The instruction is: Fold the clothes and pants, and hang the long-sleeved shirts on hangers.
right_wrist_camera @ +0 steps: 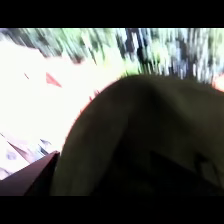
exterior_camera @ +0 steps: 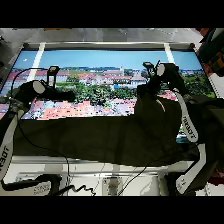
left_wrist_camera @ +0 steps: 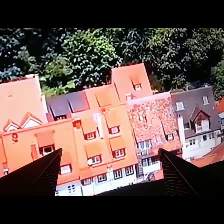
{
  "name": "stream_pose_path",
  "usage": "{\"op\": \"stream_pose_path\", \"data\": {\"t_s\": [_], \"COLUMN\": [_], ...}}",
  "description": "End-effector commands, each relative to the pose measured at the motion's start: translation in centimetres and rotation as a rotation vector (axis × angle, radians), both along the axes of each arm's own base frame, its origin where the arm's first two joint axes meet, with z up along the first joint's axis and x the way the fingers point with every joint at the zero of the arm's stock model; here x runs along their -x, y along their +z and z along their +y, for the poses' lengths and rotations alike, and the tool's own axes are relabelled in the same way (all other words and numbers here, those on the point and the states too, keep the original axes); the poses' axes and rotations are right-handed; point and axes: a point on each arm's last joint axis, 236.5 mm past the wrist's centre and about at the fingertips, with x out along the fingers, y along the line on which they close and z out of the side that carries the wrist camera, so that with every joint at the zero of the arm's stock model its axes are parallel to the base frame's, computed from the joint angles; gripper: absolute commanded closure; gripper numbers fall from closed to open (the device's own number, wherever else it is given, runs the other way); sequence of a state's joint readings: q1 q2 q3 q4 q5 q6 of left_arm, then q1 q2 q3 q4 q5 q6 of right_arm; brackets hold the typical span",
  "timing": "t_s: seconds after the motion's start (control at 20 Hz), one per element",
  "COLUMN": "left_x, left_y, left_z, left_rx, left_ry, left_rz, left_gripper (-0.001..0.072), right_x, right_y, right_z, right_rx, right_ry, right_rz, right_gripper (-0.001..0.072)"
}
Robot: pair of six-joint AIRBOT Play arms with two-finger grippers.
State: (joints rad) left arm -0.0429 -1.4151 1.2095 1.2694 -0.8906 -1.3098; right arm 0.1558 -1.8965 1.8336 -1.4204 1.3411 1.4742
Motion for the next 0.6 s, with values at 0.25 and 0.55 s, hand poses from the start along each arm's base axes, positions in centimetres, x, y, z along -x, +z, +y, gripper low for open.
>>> {"op": "stream_pose_path", "data": {"t_s": [0.25,0.55], "left_x": [-0.1,0.1], "left_y": [-0.7,0.1], "left_z": [-1.3,-3.8], "left_rx": [0.065,0.193], "left_ry": [0.012,0.029], "left_rz": [0.026,0.044], "left_gripper": [-0.0004,-0.0003], "right_x": [-3.4,3.2], "right_y": [6.3,18.6], "right_z": [4.2,7.2], "right_rx": [-0.038,-0.189], "right_ry": [0.178,0.251], "right_rz": [-0.192,-0.293], "right_gripper": [0.0686,0.0687]}}
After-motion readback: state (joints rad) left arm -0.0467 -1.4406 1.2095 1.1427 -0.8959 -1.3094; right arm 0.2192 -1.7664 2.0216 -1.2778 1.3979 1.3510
